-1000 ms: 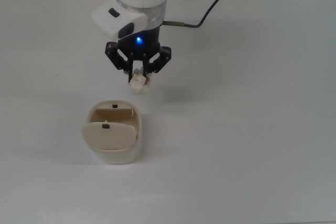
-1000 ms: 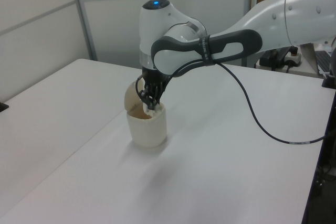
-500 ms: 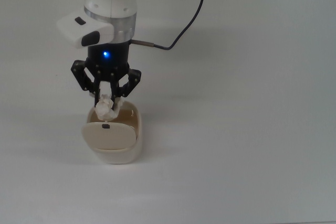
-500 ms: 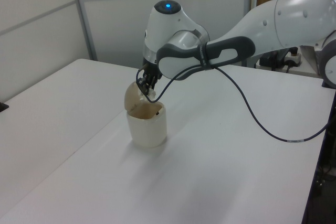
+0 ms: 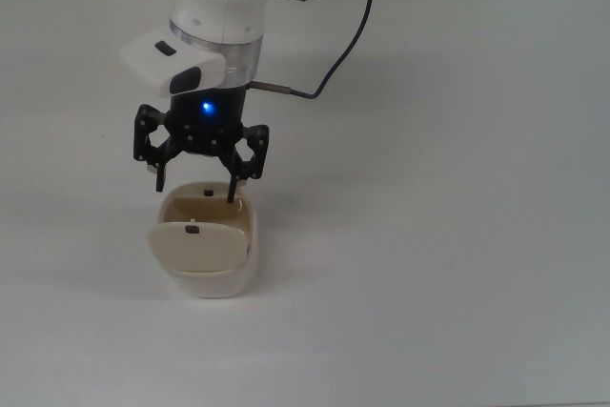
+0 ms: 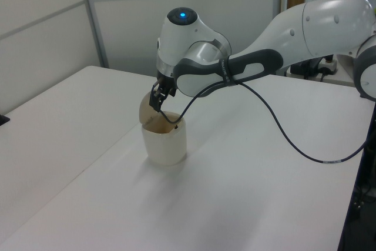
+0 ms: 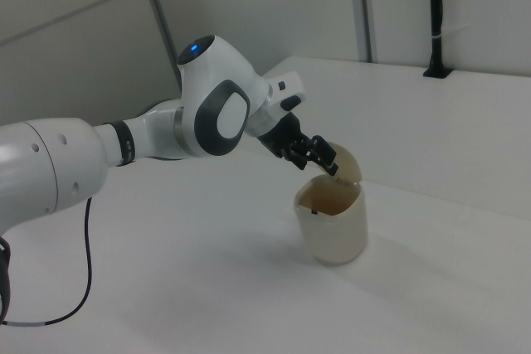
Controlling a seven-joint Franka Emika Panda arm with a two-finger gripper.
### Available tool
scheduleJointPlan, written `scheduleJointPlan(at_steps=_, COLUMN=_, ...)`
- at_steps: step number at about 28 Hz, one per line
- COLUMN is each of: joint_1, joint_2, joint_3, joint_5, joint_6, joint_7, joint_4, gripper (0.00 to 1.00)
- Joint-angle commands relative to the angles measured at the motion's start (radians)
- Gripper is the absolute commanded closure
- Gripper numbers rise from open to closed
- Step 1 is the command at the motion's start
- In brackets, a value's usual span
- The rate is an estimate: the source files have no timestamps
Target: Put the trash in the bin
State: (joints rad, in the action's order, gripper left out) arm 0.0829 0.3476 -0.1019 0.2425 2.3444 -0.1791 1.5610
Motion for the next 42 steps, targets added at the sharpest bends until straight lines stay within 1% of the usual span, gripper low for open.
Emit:
scheduleJointPlan(at_steps=1, joint_1=0.006, joint_2=-0.032, joint_3=0.004, joint_5=-0.075, joint_6=-0.092, joint_7=-0.011, joint_4=-0.004, gripper=0.00)
scheduleJointPlan(at_steps=4, joint_1=0.009, joint_2=-0.042, joint_3=0.019, joint_5=-0.130, joint_6=-0.152, joint_7=-0.008, joint_4=-0.002, gripper=0.00)
scheduleJointPlan(at_steps=5, joint_1=0.009, joint_2=-0.048, joint_3=0.037, joint_5=-0.147, joint_6=-0.201, joint_7=-0.008, joint_4=-0.002, gripper=0.00)
scheduleJointPlan(at_steps=8, joint_1=0.009, joint_2=-0.061, joint_3=0.047, joint_5=-0.160, joint_6=-0.287, joint_7=0.012, joint_4=-0.002, gripper=0.00)
scheduleJointPlan(at_steps=10, joint_1=0.009, joint_2=-0.077, joint_3=0.048, joint_5=-0.183, joint_6=-0.348, joint_7=0.036, joint_4=-0.002, gripper=0.00)
scheduleJointPlan(at_steps=11, joint_1=0.011, joint_2=-0.091, joint_3=0.048, joint_5=-0.212, joint_6=-0.409, joint_7=0.061, joint_4=-0.004, gripper=0.00)
scheduleJointPlan(at_steps=12, joint_1=0.012, joint_2=-0.100, joint_3=0.050, joint_5=-0.221, joint_6=-0.442, joint_7=0.067, joint_4=-0.004, gripper=0.00)
scheduleJointPlan(at_steps=16, joint_1=0.015, joint_2=-0.145, joint_3=0.051, joint_5=-0.221, joint_6=-0.574, joint_7=0.095, joint_4=-0.004, gripper=0.00)
scheduleJointPlan(at_steps=17, joint_1=0.015, joint_2=-0.166, joint_3=0.050, joint_5=-0.221, joint_6=-0.620, joint_7=0.111, joint_4=-0.004, gripper=0.00)
scheduleJointPlan(at_steps=20, joint_1=0.014, joint_2=-0.206, joint_3=0.050, joint_5=-0.221, joint_6=-0.665, joint_7=0.112, joint_4=-0.004, gripper=0.00)
scheduleJointPlan(at_steps=21, joint_1=0.014, joint_2=-0.238, joint_3=0.047, joint_5=-0.226, joint_6=-0.695, joint_7=0.104, joint_4=-0.004, gripper=0.00)
scheduleJointPlan(at_steps=23, joint_1=0.012, joint_2=-0.274, joint_3=0.045, joint_5=-0.227, joint_6=-0.743, joint_7=0.101, joint_4=-0.004, gripper=0.00)
scheduleJointPlan(at_steps=27, joint_1=0.009, joint_2=-0.324, joint_3=0.037, joint_5=-0.229, joint_6=-0.813, joint_7=0.102, joint_4=-0.012, gripper=0.00)
scheduleJointPlan(at_steps=30, joint_1=0.003, joint_2=-0.329, joint_3=0.036, joint_5=-0.229, joint_6=-0.823, joint_7=0.116, joint_4=-0.012, gripper=0.00)
scheduleJointPlan(at_steps=37, joint_1=0.001, joint_2=-0.308, joint_3=0.031, joint_5=-0.221, joint_6=-0.806, joint_7=0.121, joint_4=-0.012, gripper=0.00)
scheduleJointPlan(at_steps=42, joint_1=0.001, joint_2=-0.300, joint_3=0.031, joint_5=-0.227, joint_6=-0.705, joint_7=0.130, joint_4=0.002, gripper=0.00)
